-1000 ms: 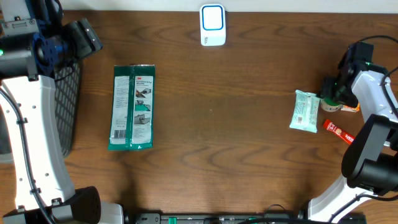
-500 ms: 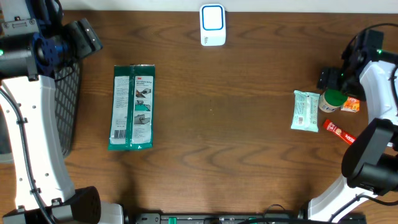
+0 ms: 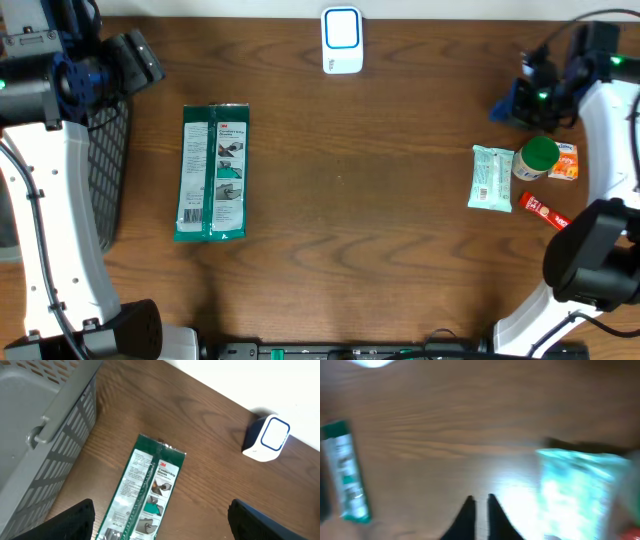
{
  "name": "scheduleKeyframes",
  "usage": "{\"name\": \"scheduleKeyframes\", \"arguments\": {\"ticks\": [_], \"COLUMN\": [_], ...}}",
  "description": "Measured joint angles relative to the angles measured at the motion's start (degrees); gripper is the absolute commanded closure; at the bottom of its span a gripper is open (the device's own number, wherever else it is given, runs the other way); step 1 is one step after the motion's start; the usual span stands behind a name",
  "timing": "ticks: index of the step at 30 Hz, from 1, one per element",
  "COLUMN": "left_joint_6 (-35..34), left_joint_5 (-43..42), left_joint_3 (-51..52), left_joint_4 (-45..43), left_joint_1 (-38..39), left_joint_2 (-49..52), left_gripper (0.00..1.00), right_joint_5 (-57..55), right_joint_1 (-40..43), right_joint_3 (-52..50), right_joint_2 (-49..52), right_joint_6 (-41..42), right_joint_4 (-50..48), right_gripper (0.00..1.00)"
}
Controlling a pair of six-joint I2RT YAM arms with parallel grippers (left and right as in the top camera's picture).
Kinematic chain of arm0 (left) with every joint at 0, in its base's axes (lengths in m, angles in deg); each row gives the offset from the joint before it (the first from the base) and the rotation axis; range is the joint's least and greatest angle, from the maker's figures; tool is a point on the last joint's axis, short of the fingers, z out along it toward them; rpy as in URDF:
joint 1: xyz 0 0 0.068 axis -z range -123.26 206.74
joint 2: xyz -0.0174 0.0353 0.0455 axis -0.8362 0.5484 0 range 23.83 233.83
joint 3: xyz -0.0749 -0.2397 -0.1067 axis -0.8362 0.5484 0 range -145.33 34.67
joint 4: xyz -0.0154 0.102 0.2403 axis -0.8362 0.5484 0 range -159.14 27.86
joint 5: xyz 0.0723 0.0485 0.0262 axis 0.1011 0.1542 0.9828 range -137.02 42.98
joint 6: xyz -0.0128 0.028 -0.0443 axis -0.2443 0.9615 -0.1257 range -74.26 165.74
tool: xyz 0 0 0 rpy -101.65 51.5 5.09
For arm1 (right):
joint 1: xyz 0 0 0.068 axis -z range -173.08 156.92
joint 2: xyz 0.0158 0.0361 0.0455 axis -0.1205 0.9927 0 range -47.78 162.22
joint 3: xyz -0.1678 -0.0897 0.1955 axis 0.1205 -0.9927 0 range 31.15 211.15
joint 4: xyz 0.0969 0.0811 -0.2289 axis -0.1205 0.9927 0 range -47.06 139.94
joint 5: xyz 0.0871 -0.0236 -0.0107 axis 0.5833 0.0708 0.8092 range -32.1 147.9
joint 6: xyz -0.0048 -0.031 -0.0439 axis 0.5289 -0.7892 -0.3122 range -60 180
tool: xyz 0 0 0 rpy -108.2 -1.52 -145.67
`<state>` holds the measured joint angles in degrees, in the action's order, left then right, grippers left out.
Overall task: Scan the item barcode
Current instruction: 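Move the right gripper left to the green glove package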
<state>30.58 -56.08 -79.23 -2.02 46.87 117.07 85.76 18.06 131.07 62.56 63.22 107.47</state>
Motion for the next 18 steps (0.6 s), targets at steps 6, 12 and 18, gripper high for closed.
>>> {"name": "scheduleKeyframes", "arguments": {"ticks": [6, 12, 18], "left_joint_6": [-0.02, 0.0, 0.0], "left_joint_5": [0.0, 0.0, 0.0], "left_joint_3": [0.0, 0.0, 0.0], "left_joint_4": [0.0, 0.0, 0.0], "left_joint_1": [0.0, 0.0, 0.0], "left_joint_2": [0.0, 0.0, 0.0], "left_gripper": [0.15, 0.15, 0.15], "right_joint_5": [3.76, -0.63, -12.33], "right_joint_1": [-11.32, -28.15, -46.1], "right_joint_3": [-5.68, -13.6, -19.34], "right_joint_2": [-0.04, -0.04, 0.76], "right_joint_6": [4.55, 12.26, 17.29], "right_joint_4": [-11.76, -30.71, -47.76], "right_gripper": [0.95, 0.51, 0.15]}}
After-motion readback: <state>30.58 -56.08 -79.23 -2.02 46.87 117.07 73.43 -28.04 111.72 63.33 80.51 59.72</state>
